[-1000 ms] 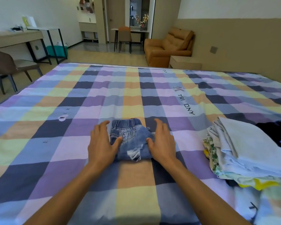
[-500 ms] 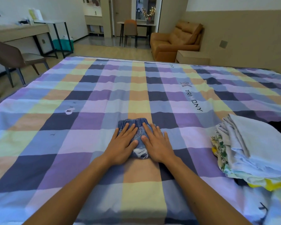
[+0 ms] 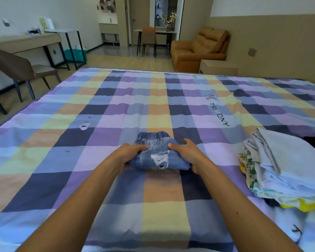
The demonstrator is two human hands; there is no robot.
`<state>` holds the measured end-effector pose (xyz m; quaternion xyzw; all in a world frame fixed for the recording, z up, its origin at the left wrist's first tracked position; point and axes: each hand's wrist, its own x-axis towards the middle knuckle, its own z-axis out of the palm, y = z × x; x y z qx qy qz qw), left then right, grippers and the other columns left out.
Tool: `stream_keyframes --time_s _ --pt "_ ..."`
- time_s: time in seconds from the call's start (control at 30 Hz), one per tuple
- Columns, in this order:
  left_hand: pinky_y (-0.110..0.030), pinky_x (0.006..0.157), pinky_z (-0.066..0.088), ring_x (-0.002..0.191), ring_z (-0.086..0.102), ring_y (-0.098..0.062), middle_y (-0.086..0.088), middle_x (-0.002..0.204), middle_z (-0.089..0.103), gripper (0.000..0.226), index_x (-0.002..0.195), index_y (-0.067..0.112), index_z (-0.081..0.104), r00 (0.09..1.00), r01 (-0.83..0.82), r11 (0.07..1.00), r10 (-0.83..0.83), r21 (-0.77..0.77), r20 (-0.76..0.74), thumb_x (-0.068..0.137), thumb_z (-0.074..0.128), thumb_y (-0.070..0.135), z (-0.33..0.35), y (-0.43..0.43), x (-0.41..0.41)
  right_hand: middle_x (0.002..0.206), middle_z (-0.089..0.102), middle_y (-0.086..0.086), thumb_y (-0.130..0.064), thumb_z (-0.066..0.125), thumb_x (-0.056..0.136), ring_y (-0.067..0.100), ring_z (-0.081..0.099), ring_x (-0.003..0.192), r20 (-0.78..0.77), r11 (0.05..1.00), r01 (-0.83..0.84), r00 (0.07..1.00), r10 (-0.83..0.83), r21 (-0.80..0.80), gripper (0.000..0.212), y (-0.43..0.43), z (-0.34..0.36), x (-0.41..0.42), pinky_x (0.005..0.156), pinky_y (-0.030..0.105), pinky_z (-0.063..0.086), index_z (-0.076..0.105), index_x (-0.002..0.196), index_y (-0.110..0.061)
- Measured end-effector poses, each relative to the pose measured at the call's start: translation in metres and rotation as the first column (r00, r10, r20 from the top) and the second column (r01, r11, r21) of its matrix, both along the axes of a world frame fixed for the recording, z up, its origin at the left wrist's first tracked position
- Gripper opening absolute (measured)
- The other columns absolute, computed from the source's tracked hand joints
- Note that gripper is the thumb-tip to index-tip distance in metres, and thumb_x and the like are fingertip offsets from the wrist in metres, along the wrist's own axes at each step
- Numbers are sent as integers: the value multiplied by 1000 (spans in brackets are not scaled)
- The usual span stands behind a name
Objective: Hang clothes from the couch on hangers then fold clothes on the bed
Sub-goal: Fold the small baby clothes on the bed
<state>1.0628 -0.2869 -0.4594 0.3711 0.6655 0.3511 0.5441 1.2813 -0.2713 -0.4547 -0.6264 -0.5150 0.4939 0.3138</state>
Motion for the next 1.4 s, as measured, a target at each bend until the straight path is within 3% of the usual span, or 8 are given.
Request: stream_keyframes --time_s 0.2,0.5,0.6,0.87,1.03,1.2,1.3,1.4 --pt "-40 67 63 85 73 -29 -20 116 72 43 127 6 60 894 -5 996 -37 93 447 87 63 -7 -8 -17 6 144 56 12 -22 78 88 23 68 112 -348 995 72 936 -46 62 97 -6 -13 5 86 34 58 16 161 -25" --pt "-25 69 54 90 65 -14 -8 112 64 51 134 10 40 991 124 965 -110 230 -70 91 67 1 10 -22 37 140 50 0 1 64 90 19 56 116 58 964 -100 994 88 245 78 -20 7 40 95 36 52 34 151 -35" --pt "-26 76 55 98 66 -14 -7 127 62 66 146 19 33 979 203 925 -181 320 -97 92 68 3 35 -24 66 125 57 -2 7 56 85 19 59 108 194 905 -154 978 81 397 60 -35 38 73 80 32 50 48 133 -29" --pt "-20 84 56 105 64 1 17 129 58 75 151 40 26 918 347 701 -391 623 -71 96 65 6 117 -27 222 124 61 -1 17 48 75 12 55 117 377 773 -78 901 -216 629 58 -83 142 229 96 16 41 59 120 -18" --pt "-44 99 54 114 66 -19 7 141 57 91 160 37 5 855 483 634 -490 604 -170 97 67 18 128 -3 307 124 60 2 11 54 81 15 54 113 452 787 112 766 -458 607 49 -92 144 303 86 14 40 64 120 -17" --pt "-48 100 48 122 52 -35 -13 146 41 71 161 26 13 629 738 556 -362 382 -688 103 52 31 86 -6 333 129 45 11 -7 53 92 38 56 114 702 944 52 655 -278 326 48 -88 77 325 101 46 47 55 137 -23" --pt "-50 114 31 148 17 -34 -10 164 15 65 159 26 24 448 838 373 -53 399 -892 101 52 35 92 -7 334 136 44 8 -8 52 92 33 51 124 685 873 -11 625 -375 487 48 -87 77 327 103 45 45 55 139 -15" --pt "-48 125 8 156 -7 -20 2 170 0 68 160 28 21 261 956 169 -131 238 -956 101 49 47 111 2 342 156 36 6 -32 52 102 23 35 145 648 808 -104 660 -380 580 49 -82 95 322 116 39 34 47 148 -15"
